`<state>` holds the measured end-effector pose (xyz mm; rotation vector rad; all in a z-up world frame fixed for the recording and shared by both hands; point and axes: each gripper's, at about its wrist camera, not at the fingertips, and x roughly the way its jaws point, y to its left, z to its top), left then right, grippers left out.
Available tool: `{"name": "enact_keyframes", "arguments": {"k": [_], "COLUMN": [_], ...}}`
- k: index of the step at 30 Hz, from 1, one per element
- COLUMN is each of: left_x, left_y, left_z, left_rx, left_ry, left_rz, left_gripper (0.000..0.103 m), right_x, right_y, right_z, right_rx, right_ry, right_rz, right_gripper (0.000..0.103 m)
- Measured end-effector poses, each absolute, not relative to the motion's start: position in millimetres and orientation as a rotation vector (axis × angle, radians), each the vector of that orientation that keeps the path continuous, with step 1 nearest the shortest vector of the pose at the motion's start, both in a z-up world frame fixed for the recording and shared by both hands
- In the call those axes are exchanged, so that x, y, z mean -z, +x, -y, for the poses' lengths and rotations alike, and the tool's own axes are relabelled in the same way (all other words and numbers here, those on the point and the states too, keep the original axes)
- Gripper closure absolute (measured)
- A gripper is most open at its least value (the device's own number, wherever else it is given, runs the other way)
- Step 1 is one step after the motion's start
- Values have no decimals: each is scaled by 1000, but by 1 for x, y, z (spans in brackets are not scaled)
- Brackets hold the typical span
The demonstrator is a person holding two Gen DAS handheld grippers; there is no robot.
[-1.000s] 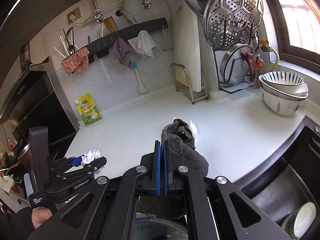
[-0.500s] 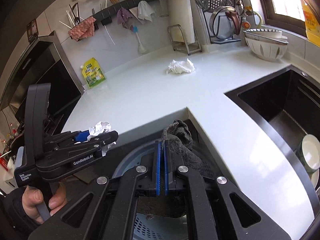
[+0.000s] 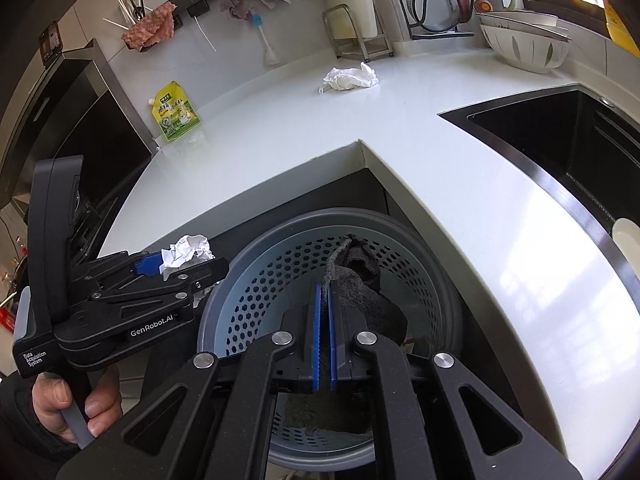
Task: Collect trash
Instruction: 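Open both tools to drop the paper and cloth into the bin, then move both tools back to the counter toward the white tissue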
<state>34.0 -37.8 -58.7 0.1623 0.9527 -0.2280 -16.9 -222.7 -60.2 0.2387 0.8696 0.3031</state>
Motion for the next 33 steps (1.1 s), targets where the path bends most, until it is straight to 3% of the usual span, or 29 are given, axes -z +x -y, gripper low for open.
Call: {"name": "enact_keyframes", "arguments": {"k": [6, 7, 9, 10, 11, 23, 33], "left_x": [64, 64, 63, 63, 63, 61, 25], "left_y": [34, 35, 35, 35, 35, 44, 81], "left_z": [36, 35, 33, 32, 31, 13, -2], "left_rx": [231, 231, 229, 225, 220, 192, 159], "left_ry": [150, 148, 142, 140, 139, 100, 91], "left_rz": [-971, -971, -966, -963, -962, -961, -857], "left_gripper": [41, 36, 26, 21, 19, 14, 9], "right_x": [64, 64, 61, 59, 58, 56, 27], "right_y": [-16, -16, -17, -18, -18, -10, 24], "right_z": [224, 225, 225, 226, 226, 225, 222], "right_rx": [-297, -300, -304, -300, -296, -305, -309], "right_ry": [239, 243, 248, 245, 240, 237, 204], "right_rz": [-884, -882, -864, -850, -839, -839, -755], "right_gripper": [98, 94, 73, 58, 56, 53, 45]}}
